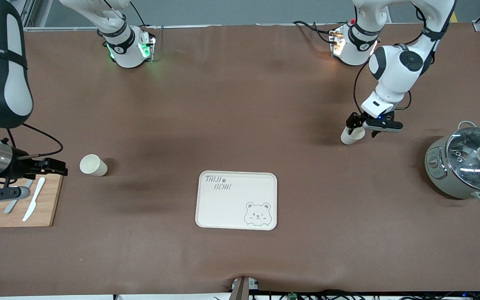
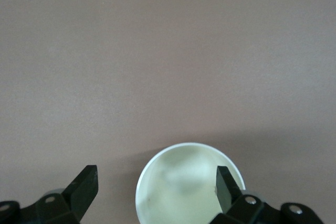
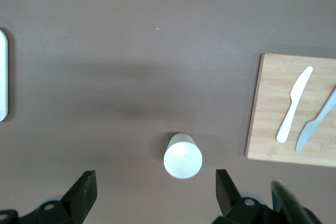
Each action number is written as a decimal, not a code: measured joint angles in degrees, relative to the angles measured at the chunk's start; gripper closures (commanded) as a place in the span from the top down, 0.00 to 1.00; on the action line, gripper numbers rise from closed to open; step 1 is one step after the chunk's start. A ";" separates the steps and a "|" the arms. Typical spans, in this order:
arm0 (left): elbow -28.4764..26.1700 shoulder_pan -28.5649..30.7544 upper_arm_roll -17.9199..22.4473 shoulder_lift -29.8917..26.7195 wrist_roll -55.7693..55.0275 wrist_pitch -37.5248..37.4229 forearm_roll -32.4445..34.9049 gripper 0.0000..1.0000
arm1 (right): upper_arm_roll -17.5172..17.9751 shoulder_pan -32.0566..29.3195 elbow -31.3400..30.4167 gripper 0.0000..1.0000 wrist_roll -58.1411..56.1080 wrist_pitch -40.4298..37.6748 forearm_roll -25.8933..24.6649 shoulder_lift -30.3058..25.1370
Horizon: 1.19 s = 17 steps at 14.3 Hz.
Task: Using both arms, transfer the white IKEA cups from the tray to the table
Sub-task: 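Release the cup with the right gripper while the left gripper lowers its cup, then open the left gripper and withdraw it toward the pot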
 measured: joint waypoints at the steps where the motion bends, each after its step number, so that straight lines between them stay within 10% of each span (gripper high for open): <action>1: 1.23 0.00 -0.01 -0.36 0.00 -2.42 0.00 1.00 | 0.00 0.03 1.02 1.00 2.01 -1.71 0.03 -0.08; 17: 46.22 -0.62 -5.84 -4.10 -20.45 -57.71 5.24 1.00 | 0.21 1.67 2.71 1.00 9.34 -17.63 0.05 -14.58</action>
